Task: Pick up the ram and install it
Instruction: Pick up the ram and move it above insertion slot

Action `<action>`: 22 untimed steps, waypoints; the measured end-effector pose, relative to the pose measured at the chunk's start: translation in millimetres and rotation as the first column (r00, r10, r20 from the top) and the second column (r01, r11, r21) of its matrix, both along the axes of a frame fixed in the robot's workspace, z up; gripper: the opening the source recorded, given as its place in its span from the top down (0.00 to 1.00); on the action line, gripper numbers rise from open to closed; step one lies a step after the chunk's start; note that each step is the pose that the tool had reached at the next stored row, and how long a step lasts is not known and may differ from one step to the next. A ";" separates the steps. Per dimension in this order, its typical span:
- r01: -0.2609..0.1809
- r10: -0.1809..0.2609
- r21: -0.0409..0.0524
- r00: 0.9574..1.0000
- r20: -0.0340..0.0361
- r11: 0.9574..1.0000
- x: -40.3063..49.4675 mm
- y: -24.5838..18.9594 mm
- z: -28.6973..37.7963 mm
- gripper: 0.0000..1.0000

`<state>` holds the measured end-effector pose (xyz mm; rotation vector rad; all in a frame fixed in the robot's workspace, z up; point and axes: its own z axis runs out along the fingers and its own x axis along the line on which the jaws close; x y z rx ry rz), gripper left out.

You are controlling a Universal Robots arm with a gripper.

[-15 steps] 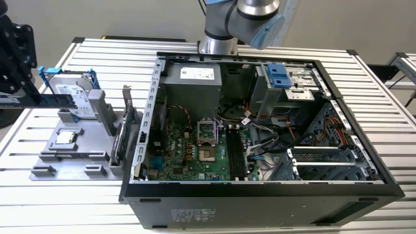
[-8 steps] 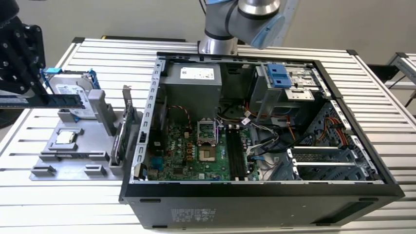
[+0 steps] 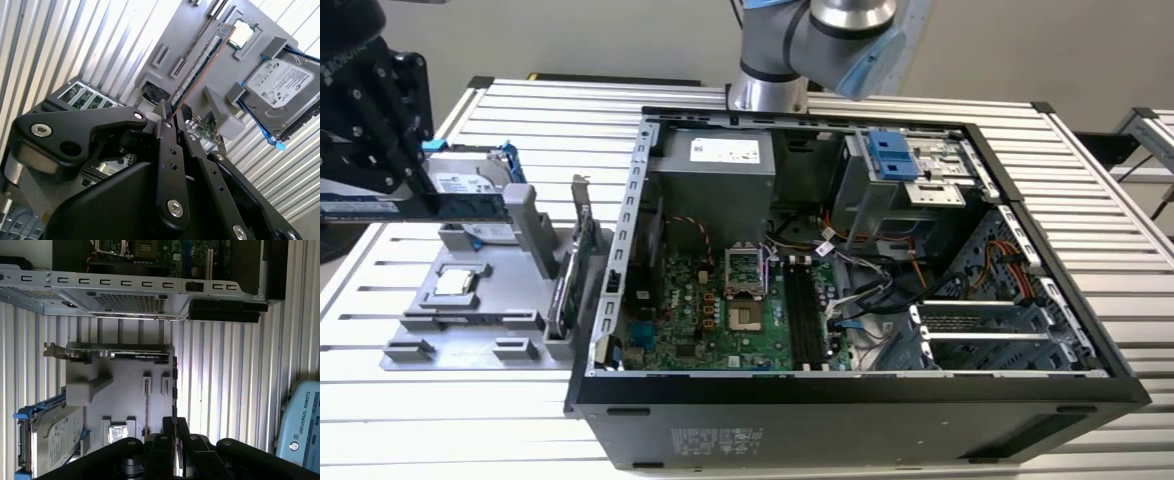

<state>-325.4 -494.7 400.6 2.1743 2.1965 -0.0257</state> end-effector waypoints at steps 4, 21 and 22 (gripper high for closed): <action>0.000 0.000 0.000 1.000 0.000 1.000 6.8 0.0 0.0 1.00; 0.000 0.000 0.000 1.000 -0.001 1.000 33.3 0.0 0.0 1.00; 0.000 0.000 0.000 1.000 -0.001 1.000 35.0 0.0 0.0 1.00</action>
